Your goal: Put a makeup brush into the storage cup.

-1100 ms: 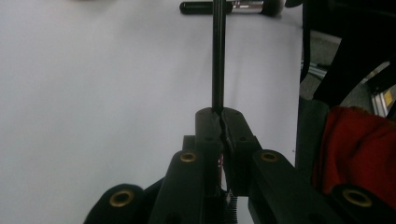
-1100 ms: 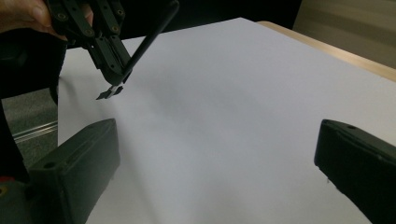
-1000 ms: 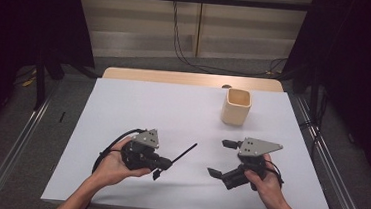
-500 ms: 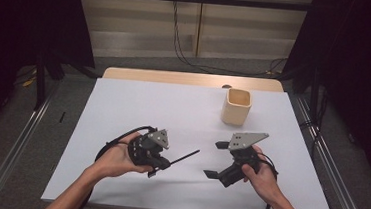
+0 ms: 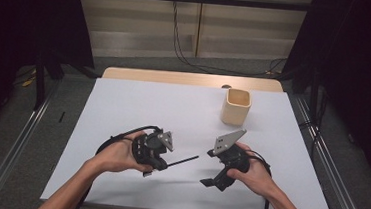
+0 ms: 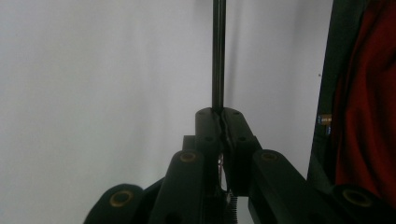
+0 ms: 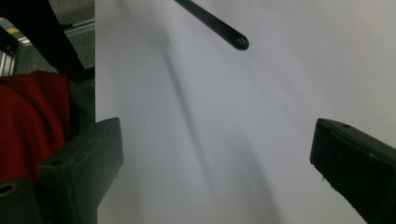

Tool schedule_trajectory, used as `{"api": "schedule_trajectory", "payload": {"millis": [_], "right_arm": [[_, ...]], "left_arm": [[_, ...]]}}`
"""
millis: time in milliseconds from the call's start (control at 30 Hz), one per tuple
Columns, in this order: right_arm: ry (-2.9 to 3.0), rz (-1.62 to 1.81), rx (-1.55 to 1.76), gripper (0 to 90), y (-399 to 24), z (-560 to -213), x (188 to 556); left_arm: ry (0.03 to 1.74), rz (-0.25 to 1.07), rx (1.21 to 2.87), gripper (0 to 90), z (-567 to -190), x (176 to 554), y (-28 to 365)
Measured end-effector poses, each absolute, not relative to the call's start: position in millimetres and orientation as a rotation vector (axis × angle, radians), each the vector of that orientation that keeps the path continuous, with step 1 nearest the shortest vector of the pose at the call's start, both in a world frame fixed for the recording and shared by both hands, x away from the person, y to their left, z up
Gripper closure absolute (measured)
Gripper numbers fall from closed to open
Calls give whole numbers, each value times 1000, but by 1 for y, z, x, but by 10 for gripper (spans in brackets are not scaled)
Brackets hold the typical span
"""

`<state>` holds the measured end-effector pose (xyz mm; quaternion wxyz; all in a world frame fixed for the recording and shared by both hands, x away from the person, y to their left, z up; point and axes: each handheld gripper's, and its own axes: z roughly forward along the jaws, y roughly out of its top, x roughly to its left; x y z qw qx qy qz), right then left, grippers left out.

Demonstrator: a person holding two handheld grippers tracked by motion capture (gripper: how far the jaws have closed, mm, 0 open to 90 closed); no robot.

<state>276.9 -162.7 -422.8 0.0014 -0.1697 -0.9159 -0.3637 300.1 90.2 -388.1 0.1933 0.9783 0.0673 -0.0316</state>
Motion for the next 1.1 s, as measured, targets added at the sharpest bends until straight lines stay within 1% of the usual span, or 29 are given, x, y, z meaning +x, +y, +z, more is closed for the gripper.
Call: {"api": "schedule_trajectory", "payload": {"millis": [500,567,733,800,833,900,933,1000,1067,1100], "right_arm": [[-2923,-824,-405,34,-144,-421,289],[-2926,-763,-394,35,-141,-422,290],[-2928,-614,-377,45,-135,-424,295],[-2929,-582,-370,56,-132,-423,297],[-2932,-572,-367,64,-131,-423,298],[-2939,-555,-371,81,-129,-420,302],[-2939,-555,-371,81,-129,-420,302],[-2936,-541,-378,122,-128,-419,304],[-2922,-543,-366,196,-127,-419,307],[-2897,-532,-352,251,-125,-419,308]], "left_arm": [[109,-96,2884,861,-392,302,75],[113,-115,2886,861,-392,302,74],[92,-115,2916,861,-393,302,71],[106,-120,2908,861,-394,301,69],[79,-109,2919,861,-393,301,69],[98,-120,2917,861,-395,300,68],[70,-124,2935,861,-395,302,68],[61,-120,2949,860,-396,301,67],[63,-127,2947,861,-397,301,67],[60,-123,2945,861,-398,301,66]]}}
